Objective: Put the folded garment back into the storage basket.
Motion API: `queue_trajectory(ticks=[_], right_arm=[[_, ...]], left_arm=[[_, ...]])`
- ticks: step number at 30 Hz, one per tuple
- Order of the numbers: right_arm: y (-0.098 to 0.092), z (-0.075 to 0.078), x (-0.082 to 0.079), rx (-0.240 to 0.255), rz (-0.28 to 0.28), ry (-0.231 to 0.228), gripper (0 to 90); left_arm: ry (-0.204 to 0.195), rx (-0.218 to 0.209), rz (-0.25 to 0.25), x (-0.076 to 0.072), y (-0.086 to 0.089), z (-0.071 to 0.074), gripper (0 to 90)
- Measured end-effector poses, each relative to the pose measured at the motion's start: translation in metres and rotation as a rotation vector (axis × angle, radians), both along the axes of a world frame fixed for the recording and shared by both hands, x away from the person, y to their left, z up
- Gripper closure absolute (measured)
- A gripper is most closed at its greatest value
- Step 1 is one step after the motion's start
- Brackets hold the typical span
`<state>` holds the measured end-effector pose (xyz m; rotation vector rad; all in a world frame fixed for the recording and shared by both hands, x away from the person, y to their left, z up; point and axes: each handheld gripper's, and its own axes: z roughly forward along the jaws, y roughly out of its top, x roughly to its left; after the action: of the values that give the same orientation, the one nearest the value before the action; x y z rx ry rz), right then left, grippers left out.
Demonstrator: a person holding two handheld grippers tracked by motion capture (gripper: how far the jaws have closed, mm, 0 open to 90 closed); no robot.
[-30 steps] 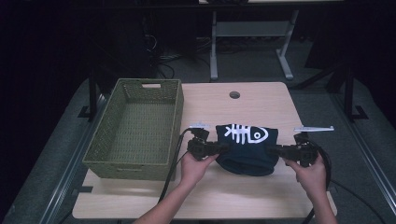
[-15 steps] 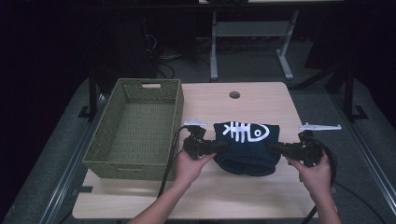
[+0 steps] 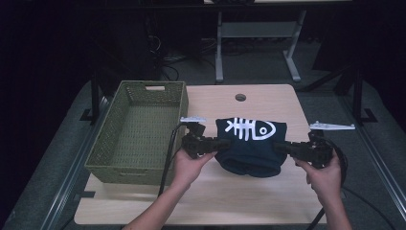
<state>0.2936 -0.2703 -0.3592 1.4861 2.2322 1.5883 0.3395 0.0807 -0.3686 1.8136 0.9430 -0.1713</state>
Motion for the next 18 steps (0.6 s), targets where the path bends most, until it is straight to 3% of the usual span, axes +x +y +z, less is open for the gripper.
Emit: queue_trajectory(ticks=[6, 18], right_arm=[[0.006, 0.007, 0.002, 0.020, 0.025, -0.007, 69.5], [0.017, 0.016, 0.006, 0.029, 0.039, -0.023, 69.6]], left_arm=[[0.013, -0.007, 0.006, 0.001, 0.008, 0.003, 66.9], [-0.006, -0.005, 0.018, 0.003, 0.021, 0.015, 66.9]])
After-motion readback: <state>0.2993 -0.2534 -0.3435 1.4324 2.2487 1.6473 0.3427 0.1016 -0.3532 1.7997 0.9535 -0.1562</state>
